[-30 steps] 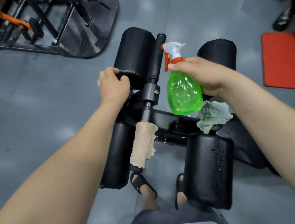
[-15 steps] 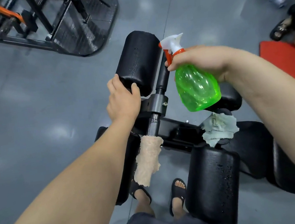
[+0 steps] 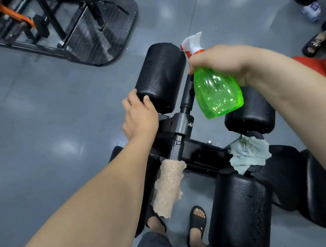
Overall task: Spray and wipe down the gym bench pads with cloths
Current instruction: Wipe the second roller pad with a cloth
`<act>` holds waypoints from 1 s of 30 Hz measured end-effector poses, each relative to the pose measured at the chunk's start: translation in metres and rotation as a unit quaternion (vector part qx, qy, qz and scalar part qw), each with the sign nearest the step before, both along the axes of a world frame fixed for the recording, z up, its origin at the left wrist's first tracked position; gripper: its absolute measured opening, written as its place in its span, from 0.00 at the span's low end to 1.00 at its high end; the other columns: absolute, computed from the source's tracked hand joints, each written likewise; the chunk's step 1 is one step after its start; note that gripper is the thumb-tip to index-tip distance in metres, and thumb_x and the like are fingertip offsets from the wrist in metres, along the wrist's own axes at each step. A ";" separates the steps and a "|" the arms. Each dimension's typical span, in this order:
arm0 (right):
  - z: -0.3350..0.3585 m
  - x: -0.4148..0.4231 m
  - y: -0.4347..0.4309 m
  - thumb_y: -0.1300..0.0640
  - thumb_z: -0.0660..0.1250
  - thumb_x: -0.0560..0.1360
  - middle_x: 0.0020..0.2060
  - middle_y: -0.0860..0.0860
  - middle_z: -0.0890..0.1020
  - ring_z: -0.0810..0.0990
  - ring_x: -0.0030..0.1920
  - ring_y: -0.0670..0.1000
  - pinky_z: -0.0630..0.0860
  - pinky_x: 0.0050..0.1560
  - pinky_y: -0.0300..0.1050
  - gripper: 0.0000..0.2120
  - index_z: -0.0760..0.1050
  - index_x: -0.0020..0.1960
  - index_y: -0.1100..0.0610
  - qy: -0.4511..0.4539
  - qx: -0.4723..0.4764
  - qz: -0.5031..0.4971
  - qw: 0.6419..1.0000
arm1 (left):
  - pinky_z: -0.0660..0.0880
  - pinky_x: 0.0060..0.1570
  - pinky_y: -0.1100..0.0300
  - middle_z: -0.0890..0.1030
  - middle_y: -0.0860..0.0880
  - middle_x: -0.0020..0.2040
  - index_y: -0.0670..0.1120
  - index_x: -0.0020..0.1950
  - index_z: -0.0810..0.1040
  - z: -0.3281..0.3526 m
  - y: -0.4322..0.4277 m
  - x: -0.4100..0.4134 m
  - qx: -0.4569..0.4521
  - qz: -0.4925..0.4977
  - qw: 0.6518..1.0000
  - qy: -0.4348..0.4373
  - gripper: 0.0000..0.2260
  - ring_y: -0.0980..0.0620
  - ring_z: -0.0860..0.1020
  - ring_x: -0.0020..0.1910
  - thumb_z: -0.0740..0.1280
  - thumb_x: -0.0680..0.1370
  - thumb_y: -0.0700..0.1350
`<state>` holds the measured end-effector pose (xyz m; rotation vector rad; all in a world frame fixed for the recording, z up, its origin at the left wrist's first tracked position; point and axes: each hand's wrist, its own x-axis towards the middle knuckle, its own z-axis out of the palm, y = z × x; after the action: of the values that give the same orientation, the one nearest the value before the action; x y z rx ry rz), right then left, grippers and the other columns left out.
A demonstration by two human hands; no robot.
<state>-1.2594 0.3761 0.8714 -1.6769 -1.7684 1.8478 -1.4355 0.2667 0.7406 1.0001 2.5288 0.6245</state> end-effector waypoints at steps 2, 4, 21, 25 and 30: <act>0.000 0.002 0.001 0.55 0.70 0.74 0.37 0.55 0.75 0.76 0.35 0.54 0.75 0.40 0.48 0.05 0.75 0.48 0.53 0.011 -0.006 0.004 1.000 | 0.63 0.49 0.52 0.67 0.51 0.73 0.55 0.76 0.63 -0.001 0.001 -0.001 -0.002 0.003 1.000 0.001 0.20 0.43 0.78 0.58 0.53 0.85 0.57; 0.001 0.004 0.001 0.53 0.71 0.72 0.37 0.55 0.76 0.77 0.35 0.55 0.76 0.41 0.49 0.07 0.76 0.48 0.54 0.004 -0.009 0.005 1.000 | 0.63 0.49 0.52 0.68 0.51 0.72 0.55 0.76 0.63 -0.001 0.002 -0.001 -0.007 0.014 1.000 -0.002 0.20 0.42 0.78 0.58 0.53 0.85 0.57; 0.001 0.003 -0.021 0.52 0.71 0.71 0.38 0.55 0.74 0.73 0.37 0.55 0.71 0.43 0.50 0.05 0.78 0.43 0.52 -0.017 0.024 0.031 0.999 | 0.64 0.50 0.52 0.74 0.52 0.66 0.53 0.72 0.67 0.000 0.004 0.001 -0.002 0.037 0.999 -0.015 0.24 0.44 0.78 0.58 0.58 0.80 0.64; 0.000 -0.003 -0.015 0.53 0.70 0.72 0.36 0.56 0.74 0.74 0.36 0.55 0.72 0.44 0.51 0.05 0.79 0.40 0.53 -0.003 0.027 0.007 1.000 | 0.63 0.49 0.52 0.74 0.50 0.68 0.52 0.73 0.67 0.000 0.005 0.002 -0.003 0.044 0.999 -0.009 0.23 0.43 0.78 0.58 0.53 0.83 0.62; 0.003 -0.006 -0.005 0.51 0.70 0.68 0.38 0.56 0.74 0.75 0.37 0.55 0.74 0.43 0.50 0.12 0.77 0.49 0.55 0.009 0.005 -0.002 1.000 | 0.64 0.49 0.53 0.75 0.52 0.62 0.52 0.69 0.68 0.003 0.004 0.002 0.004 0.042 0.999 -0.020 0.24 0.46 0.76 0.51 0.58 0.79 0.65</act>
<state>-1.2656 0.3708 0.8741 -1.6524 -1.7633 1.8448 -1.4333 0.2708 0.7433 0.8792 2.5463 0.6712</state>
